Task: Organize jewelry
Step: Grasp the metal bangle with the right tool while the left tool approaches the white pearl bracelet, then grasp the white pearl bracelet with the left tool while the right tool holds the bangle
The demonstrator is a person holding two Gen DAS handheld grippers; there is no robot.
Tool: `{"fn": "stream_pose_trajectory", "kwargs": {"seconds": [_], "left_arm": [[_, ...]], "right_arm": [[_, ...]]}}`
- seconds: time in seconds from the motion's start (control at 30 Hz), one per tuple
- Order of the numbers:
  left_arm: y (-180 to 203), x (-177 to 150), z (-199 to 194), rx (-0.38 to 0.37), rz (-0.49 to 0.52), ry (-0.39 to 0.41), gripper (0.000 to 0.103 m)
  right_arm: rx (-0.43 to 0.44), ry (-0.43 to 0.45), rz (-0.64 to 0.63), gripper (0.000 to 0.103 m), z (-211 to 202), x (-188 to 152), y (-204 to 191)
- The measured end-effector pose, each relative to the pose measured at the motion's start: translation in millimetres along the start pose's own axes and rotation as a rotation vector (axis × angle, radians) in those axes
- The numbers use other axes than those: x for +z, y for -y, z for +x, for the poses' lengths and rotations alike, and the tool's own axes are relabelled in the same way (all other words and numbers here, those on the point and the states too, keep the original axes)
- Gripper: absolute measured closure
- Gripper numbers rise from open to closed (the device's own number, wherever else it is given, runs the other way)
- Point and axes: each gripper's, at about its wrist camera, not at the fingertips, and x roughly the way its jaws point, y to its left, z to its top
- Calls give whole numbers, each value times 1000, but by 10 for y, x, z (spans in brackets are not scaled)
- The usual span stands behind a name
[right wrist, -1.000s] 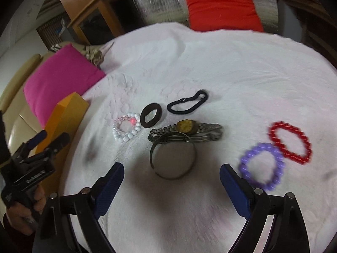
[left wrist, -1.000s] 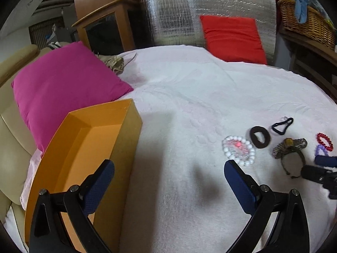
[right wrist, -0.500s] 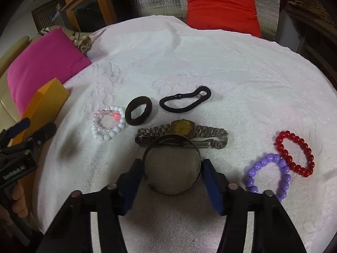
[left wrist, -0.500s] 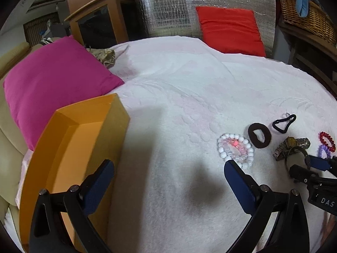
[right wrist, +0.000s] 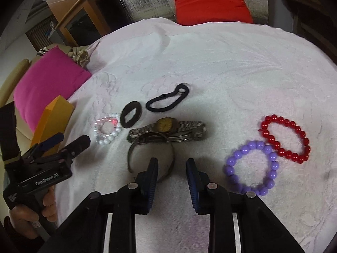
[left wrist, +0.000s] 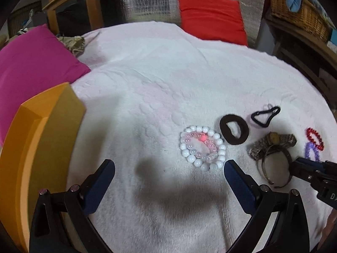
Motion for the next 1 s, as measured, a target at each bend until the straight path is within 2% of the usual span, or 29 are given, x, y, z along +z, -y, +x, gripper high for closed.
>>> {"fn": "stream_pose_trajectory", "kwargs": {"seconds": [0.1,0.17,0.23,0.33,0.43,0.53,0.63,0.83,0.93,1.0], "left_arm": [[-1,32,105,-19,-2,-23,11],[-15,51,172,-54,-15,-45,24],[-13,50,181,-65,-16,-41,28],[10,57,164,-108,3,-29,57],[-8,51,164,-132,2,-31,79],[-68,53,146,-162,-19,-30,91],[-127,46,109,-195,-38,-23,98],[-167,4,4,-227,-35,-5,100],[-210,1,-45,-235,-43,6,100],[-235,3,-59,-205,-41,20,100]], "right_arm": [[-8,13,2,72,20,18,-28],[-19,18,-13,72,49,23,-71],[-35,26,-39,73,82,22,-134],[-62,37,-66,91,107,19,-186],[-48,44,-38,93,84,29,-139],[-29,47,-18,94,49,21,-95],[-30,51,-16,94,11,0,-69],[-25,52,1,94,-55,-39,-4],[-27,59,12,94,-90,-47,39],[-4,62,31,94,-113,-38,64]]}}
